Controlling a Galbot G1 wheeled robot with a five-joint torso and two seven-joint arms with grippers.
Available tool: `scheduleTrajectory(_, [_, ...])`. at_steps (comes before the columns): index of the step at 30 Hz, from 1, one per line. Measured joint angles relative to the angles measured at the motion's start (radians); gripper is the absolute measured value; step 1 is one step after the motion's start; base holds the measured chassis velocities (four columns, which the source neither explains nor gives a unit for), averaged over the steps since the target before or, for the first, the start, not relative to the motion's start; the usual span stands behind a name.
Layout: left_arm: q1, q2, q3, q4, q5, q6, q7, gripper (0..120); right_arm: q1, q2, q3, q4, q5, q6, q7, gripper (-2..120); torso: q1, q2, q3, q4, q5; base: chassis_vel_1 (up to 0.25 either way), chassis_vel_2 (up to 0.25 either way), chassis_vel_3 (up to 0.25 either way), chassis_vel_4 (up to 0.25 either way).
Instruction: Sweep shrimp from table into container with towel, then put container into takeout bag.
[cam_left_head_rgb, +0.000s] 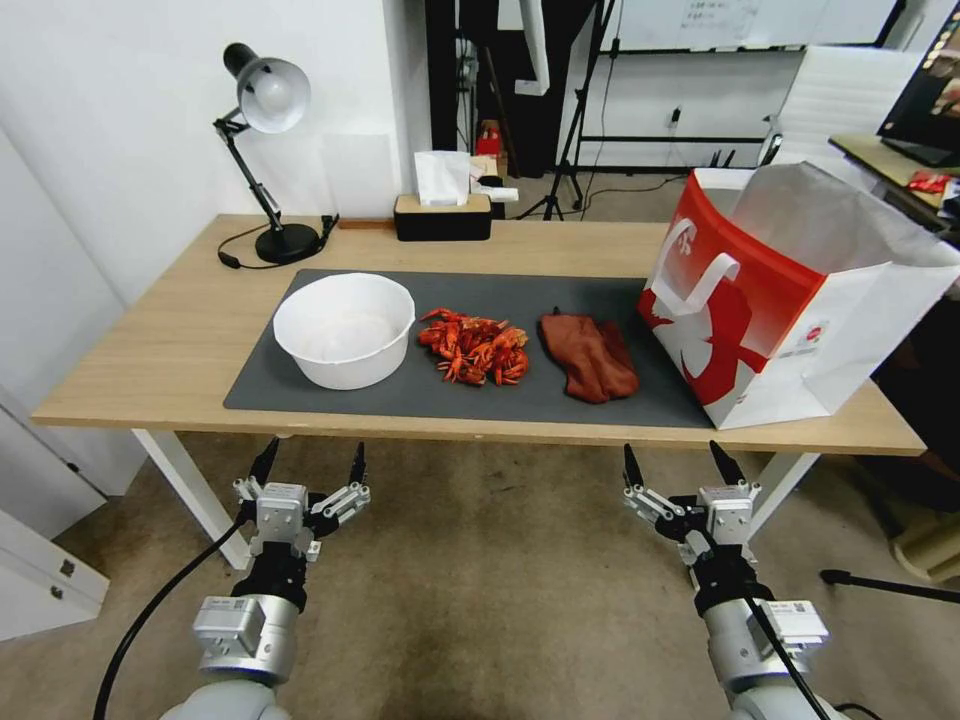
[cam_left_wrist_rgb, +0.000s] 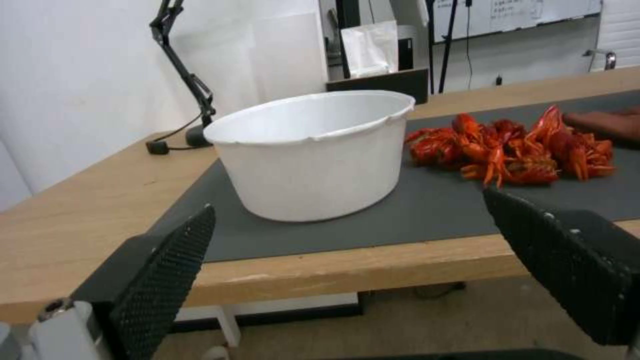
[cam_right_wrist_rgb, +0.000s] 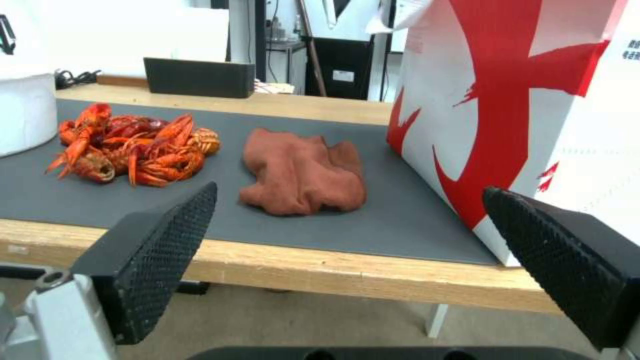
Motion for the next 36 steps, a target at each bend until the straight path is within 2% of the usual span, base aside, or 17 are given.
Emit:
scheduleTrajectory(30, [-0.004, -0.001, 0.000, 0.000, -0.003, 0.003, 0.000, 100, 0.000, 0.000, 0.000, 0.000, 0.000, 0.000, 0.000, 100, 0.000, 0.000, 0.000, 0.0001, 0.0000, 0.000, 0.000, 0.000, 0.000])
scheduleTrajectory(33, [-0.028, -0.006, -0.001, 0.012, -0.027, 0.030, -0.002, 100, 0.002, -0.001, -0.001, 0.000, 0.002, -0.002, 0.002, 100, 0.000, 0.000, 0.000, 0.0001, 0.0004, 0.000, 0.000, 0.000, 0.000])
scheduleTrajectory(34, [-0.078, -0.018, -0.003, 0.038, -0.074, 0.087, -0.008, 100, 0.011, -0.005, -0.006, 0.000, 0.010, -0.009, 0.009, 100, 0.000, 0.000, 0.000, 0.0002, -0.0002, 0.000, 0.000, 0.000, 0.000])
scheduleTrajectory(35, [-0.115, -0.026, -0.004, 0.057, -0.108, 0.127, -0.013, 100, 0.030, -0.014, -0.017, -0.002, 0.030, -0.030, 0.030, 100, 0.000, 0.000, 0.000, -0.0011, -0.0009, 0.000, 0.000, 0.000, 0.000])
scheduleTrajectory(36, [-0.115, -0.026, -0.004, 0.057, -0.108, 0.127, -0.013, 100, 0.030, -0.014, -0.017, -0.002, 0.030, -0.030, 0.030, 100, 0.000, 0.000, 0.000, -0.0011, -0.0009, 0.000, 0.000, 0.000, 0.000])
